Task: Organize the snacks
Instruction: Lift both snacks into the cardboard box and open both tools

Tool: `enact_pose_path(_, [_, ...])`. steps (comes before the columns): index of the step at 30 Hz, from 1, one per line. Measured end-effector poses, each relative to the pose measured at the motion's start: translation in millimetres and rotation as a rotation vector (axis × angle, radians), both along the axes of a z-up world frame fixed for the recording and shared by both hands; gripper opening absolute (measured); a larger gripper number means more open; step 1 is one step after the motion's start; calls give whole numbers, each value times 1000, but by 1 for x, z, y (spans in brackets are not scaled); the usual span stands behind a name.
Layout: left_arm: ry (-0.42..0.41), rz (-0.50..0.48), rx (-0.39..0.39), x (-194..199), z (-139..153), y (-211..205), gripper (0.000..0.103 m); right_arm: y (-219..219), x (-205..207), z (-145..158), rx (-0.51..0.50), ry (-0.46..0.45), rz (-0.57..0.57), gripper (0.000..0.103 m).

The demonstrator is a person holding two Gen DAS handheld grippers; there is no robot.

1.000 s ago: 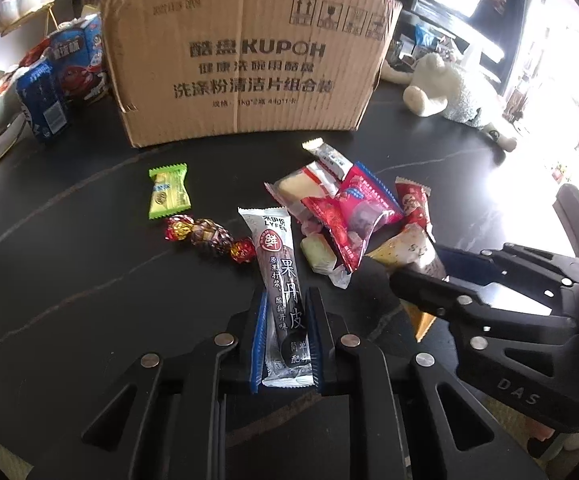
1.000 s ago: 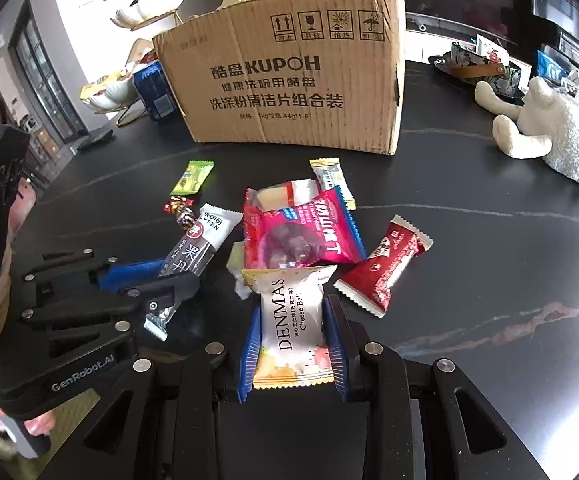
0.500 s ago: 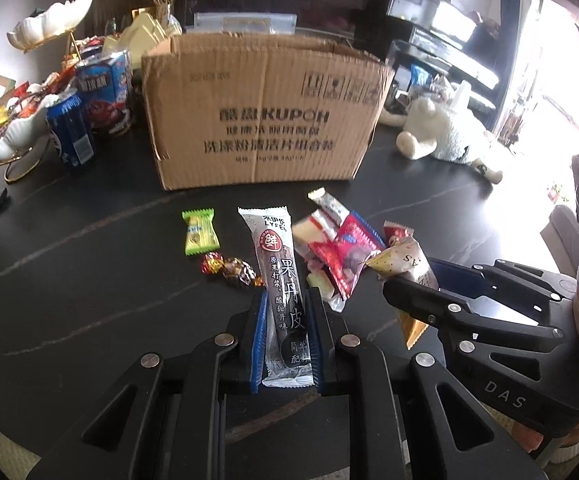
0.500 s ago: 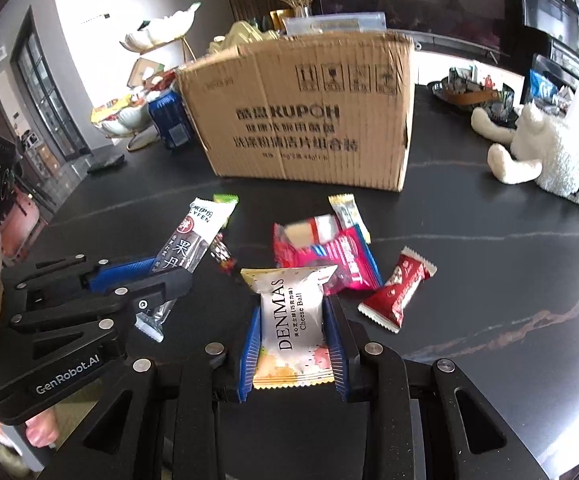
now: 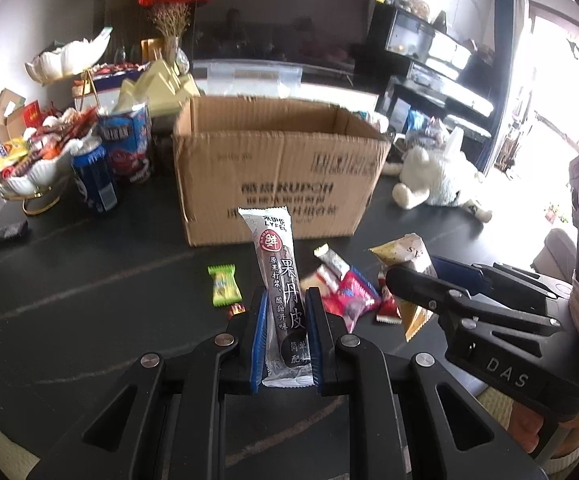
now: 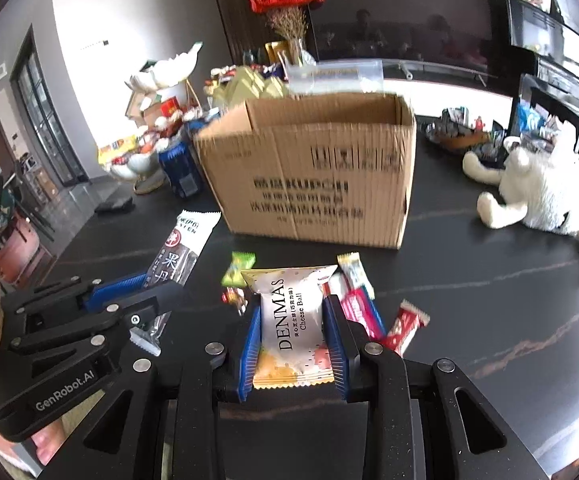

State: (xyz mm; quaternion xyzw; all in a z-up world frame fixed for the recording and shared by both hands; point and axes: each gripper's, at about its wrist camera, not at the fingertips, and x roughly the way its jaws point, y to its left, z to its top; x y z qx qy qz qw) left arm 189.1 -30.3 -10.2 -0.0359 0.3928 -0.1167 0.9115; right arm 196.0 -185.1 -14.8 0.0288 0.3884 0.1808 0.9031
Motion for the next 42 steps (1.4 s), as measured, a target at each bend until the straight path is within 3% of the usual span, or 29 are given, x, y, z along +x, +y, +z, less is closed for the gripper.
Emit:
enact_pose_path(10, [-76, -11, 29, 12, 39, 8, 19, 11, 20, 39, 29, -69, -20, 32])
enact_pose_path(22, [-126, -8, 79, 44, 68, 8, 19, 14, 58, 61, 22, -67, -34, 32])
enact_pose_path(42, [-67, -40, 76, 138, 76, 11, 19, 14, 142, 83, 1, -61, -60, 32])
